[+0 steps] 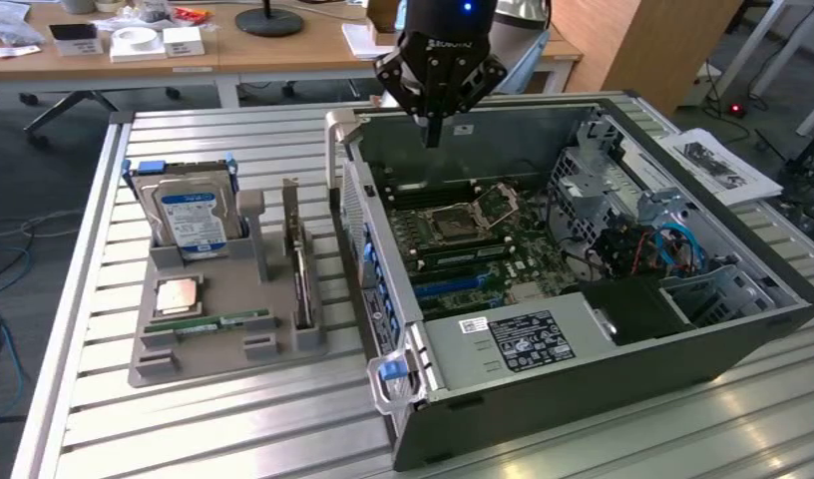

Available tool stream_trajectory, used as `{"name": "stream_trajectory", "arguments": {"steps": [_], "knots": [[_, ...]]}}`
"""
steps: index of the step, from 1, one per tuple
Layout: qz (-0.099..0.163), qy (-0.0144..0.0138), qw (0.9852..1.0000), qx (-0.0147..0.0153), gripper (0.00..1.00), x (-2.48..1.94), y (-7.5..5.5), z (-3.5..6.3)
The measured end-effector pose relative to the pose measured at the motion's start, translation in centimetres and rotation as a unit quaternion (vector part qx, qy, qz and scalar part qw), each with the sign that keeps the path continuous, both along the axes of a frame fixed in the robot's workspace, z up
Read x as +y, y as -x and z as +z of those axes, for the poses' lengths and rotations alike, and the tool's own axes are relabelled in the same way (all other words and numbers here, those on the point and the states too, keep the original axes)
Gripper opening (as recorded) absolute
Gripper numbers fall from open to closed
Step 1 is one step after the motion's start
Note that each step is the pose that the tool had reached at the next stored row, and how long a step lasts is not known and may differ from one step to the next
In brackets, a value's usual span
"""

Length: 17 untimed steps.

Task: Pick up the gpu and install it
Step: 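Reach for the gpu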

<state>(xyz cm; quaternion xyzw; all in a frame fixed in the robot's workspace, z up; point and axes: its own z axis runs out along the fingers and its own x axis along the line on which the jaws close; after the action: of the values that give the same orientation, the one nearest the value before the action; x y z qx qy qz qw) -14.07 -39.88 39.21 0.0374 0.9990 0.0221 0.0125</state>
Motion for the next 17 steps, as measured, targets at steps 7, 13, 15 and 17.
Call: {"name": "stream_trajectory", "arguments": {"steps": [7,13,15,17], "knots": [[0.0,0.0,1.0,0.0,0.11,0.0,0.7,-0.05],[0.0,0.0,1.0,0.0,0.11,0.0,1.6,-0.1],[0.0,0.0,1.0,0.0,0.11,0.0,2.1,-0.12],[0.0,0.0,1.0,0.0,0.11,0.0,2.5,-0.14]]}}
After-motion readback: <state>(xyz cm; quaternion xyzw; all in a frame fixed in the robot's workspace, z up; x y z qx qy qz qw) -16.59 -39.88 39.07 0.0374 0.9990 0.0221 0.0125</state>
